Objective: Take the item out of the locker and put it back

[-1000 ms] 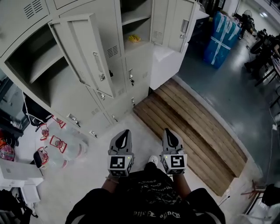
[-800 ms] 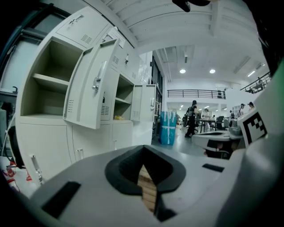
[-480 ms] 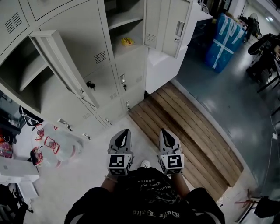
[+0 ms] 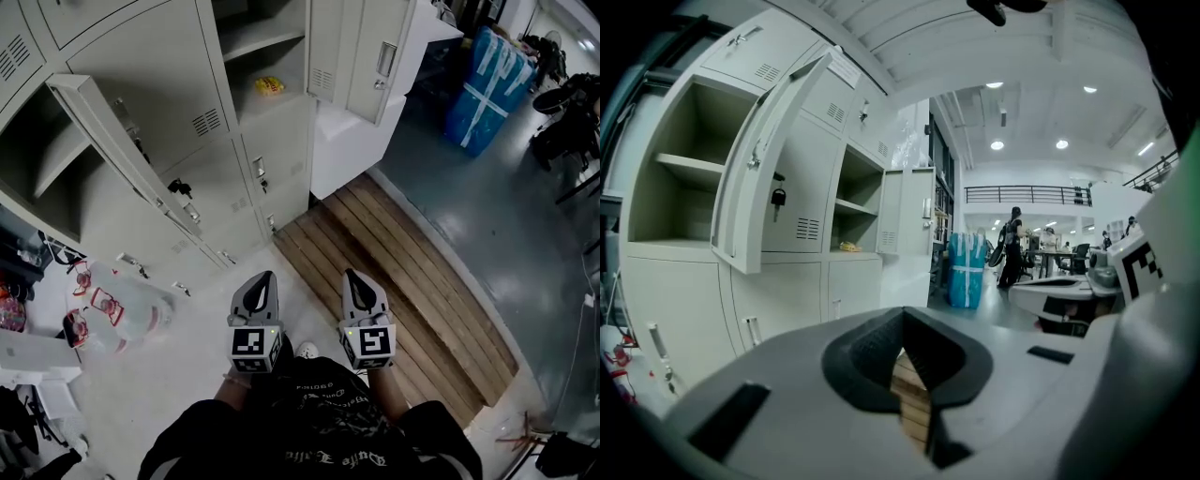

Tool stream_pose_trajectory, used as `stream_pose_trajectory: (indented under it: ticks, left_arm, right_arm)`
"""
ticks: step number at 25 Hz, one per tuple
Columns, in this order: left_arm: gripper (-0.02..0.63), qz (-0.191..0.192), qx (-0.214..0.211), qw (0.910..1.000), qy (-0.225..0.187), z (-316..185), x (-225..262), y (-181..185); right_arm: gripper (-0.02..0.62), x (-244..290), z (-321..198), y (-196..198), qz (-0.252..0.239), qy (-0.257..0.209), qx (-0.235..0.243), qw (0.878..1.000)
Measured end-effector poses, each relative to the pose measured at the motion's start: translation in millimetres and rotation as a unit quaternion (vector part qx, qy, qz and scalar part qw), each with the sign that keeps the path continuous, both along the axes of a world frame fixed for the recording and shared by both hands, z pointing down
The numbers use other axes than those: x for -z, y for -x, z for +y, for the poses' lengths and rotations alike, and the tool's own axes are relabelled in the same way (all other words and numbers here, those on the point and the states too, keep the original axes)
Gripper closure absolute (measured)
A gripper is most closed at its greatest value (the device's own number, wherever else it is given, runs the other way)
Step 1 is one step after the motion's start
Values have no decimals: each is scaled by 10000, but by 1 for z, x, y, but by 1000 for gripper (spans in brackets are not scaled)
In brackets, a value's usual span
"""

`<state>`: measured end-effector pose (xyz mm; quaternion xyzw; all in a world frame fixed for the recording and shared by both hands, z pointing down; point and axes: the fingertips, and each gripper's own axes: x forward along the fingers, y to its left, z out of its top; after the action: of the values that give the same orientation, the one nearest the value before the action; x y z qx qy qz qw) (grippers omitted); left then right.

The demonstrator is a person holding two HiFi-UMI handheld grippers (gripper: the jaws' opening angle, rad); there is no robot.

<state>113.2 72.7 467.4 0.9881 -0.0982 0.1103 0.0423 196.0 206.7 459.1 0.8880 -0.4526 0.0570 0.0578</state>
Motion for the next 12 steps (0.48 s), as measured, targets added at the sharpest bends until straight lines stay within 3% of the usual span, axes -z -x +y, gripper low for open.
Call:
stream_pose_trajectory:
  ticks: [6, 12]
  left_arm:
    - [600, 1, 50, 10000, -5, -17, -6, -19]
    - [600, 129, 28, 9999, 27, -45, -4, -64]
  right_arm:
    - [591, -8, -21, -5, 103, 171, 266, 9994]
    - [591, -3, -43, -48, 203, 227, 143, 9994]
